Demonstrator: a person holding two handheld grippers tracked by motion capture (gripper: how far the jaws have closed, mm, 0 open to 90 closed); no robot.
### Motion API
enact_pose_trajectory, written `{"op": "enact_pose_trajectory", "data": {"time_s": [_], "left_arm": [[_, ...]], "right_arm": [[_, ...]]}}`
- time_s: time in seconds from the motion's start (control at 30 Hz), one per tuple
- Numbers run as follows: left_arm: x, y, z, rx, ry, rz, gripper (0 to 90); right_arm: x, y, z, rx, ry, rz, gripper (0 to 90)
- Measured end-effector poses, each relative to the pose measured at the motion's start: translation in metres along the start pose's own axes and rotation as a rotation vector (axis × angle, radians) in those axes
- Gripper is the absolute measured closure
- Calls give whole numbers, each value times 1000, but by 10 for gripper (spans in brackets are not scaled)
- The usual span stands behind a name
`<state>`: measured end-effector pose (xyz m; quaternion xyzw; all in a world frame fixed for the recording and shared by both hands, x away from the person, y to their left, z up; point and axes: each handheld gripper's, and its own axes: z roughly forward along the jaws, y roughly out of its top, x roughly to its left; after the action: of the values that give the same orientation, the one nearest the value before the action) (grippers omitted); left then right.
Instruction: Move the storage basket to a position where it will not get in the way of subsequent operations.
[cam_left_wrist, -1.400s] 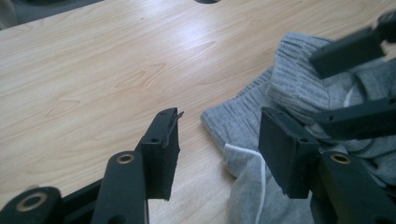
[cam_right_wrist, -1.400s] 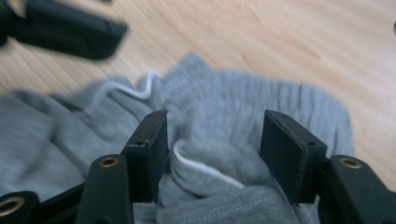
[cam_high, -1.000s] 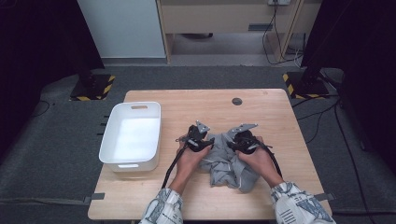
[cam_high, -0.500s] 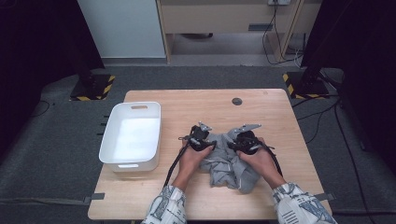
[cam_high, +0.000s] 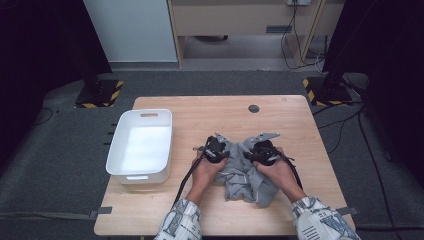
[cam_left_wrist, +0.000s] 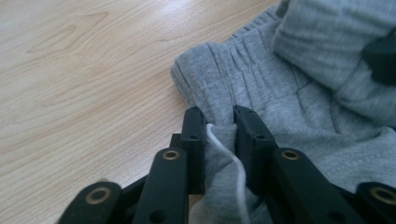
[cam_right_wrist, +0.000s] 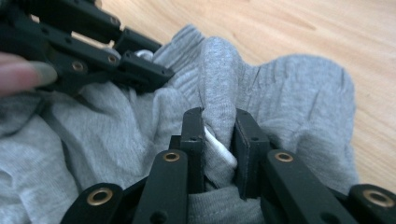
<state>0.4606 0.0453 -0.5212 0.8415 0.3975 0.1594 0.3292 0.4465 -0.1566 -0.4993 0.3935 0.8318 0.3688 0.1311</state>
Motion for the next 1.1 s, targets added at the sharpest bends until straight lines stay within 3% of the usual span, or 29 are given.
{"op": "enact_pose_trajectory", "data": {"time_s": [0.27, 1.1], "left_arm": [[-1, 10, -25, -82, 48, 20, 782], [6, 23, -53, -153, 75, 29, 784]], "right_arm": [[-5, 13, -17, -48, -9, 6, 771], [-27, 19, -55, -154, -32, 26, 794]]}}
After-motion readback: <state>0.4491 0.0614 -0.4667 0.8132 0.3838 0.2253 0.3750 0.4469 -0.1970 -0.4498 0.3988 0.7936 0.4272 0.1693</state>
